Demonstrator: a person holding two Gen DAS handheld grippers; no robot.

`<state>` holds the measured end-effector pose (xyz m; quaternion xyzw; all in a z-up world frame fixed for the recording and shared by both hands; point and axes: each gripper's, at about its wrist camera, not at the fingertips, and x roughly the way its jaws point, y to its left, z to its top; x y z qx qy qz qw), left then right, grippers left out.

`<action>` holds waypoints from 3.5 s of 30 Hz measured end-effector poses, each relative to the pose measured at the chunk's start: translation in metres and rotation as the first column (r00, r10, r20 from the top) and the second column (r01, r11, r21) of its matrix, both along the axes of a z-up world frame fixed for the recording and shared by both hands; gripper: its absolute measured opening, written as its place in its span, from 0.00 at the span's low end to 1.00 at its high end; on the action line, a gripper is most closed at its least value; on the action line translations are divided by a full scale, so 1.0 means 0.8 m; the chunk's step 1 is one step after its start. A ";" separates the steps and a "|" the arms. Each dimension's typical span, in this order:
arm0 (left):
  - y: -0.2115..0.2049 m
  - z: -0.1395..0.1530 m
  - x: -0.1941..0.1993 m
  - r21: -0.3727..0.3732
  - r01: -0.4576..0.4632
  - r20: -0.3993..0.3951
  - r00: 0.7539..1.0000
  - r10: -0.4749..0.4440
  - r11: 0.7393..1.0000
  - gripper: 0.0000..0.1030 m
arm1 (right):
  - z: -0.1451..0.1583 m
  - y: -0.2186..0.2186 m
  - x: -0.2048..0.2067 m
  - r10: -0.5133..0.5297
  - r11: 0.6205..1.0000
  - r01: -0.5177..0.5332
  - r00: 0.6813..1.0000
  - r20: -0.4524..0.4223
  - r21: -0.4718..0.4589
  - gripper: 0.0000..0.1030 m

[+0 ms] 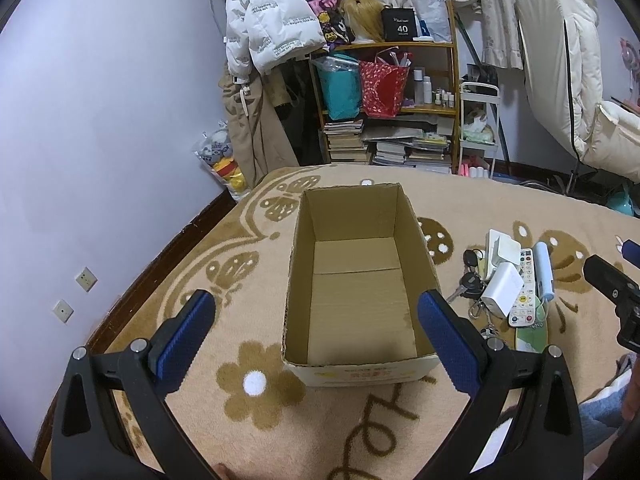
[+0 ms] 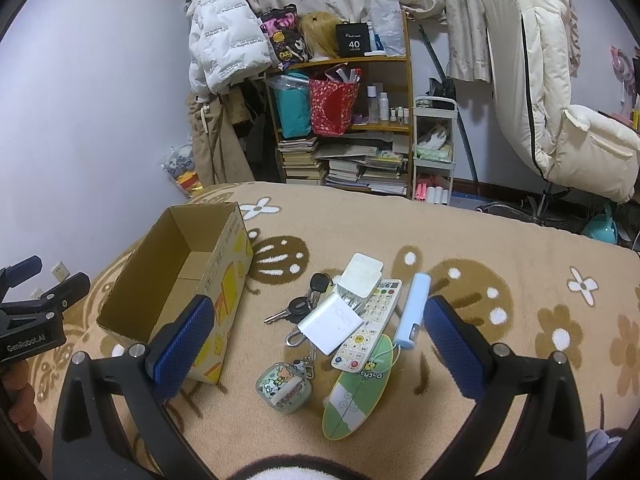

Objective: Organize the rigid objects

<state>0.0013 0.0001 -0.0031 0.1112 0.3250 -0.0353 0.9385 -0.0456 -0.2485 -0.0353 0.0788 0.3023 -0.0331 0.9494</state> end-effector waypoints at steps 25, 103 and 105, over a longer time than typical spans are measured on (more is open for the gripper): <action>-0.004 0.000 -0.003 0.006 0.011 -0.007 1.000 -0.011 1.000 0.98 | -0.002 0.005 -0.002 -0.004 1.000 0.004 1.000 0.005 -0.002 1.00; 0.038 -0.080 0.163 0.001 -0.090 -0.366 0.927 0.084 0.996 0.91 | -0.104 0.030 0.111 0.105 0.993 -0.080 0.942 -0.318 0.091 1.00; 0.037 -0.091 0.166 0.019 -0.096 -0.397 0.913 0.095 0.995 0.87 | -0.114 0.034 0.111 0.118 0.991 -0.089 0.933 -0.341 0.099 1.00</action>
